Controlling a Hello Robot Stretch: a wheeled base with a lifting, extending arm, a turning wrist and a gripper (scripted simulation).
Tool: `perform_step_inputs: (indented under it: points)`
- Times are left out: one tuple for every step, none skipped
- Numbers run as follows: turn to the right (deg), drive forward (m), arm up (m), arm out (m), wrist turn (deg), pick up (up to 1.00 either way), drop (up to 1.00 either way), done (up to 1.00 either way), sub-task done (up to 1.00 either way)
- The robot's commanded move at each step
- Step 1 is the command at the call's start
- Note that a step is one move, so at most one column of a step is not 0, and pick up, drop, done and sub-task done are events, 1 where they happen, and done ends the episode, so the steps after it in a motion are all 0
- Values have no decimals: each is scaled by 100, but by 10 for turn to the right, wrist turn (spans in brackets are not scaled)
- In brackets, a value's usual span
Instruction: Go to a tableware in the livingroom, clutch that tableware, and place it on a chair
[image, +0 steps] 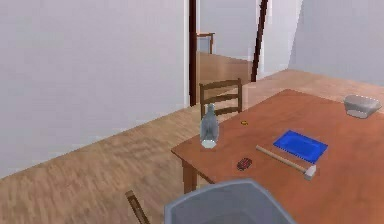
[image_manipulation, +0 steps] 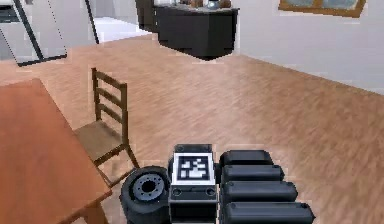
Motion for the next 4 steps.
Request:
perform_step_inputs:
  points:
    - [180, 0, 0, 0, 0, 0, 0, 0, 0]
    - [-450, 0, 0, 0, 0, 0, 0, 0, 0]
    - [-30, 0, 0, 0, 0, 0, 0, 0, 0]
    - [0, 0, 0, 20, 0, 0, 0, 0, 0]
